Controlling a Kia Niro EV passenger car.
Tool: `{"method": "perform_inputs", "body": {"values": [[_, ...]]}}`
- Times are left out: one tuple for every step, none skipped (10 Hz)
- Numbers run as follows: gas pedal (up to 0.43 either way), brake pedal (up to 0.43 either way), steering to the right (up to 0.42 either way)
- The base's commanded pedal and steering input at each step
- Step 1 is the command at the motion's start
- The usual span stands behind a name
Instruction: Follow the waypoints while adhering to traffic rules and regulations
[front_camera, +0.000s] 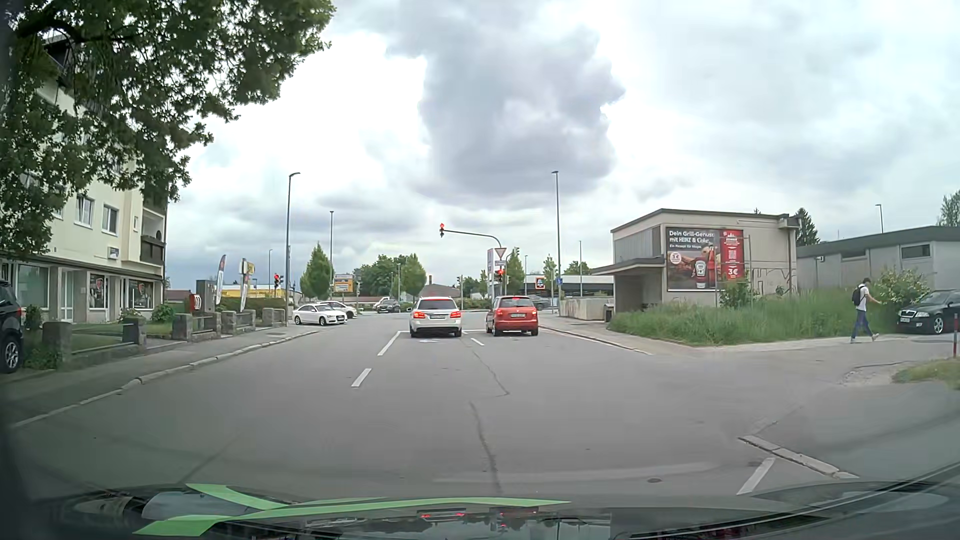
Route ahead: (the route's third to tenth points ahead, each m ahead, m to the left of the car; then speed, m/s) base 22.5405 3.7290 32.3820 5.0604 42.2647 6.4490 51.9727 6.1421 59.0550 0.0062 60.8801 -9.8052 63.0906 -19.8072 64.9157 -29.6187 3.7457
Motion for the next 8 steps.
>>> {"method": "perform_inputs", "body": {"values": [[0.000,0.000,0.078],[0.000,0.000,0.078],[0.000,0.000,0.078],[0.000,0.000,0.074],[0.000,0.000,0.069],[0.000,0.000,0.062],[0.000,0.000,0.058],[0.000,0.000,0.057]]}}
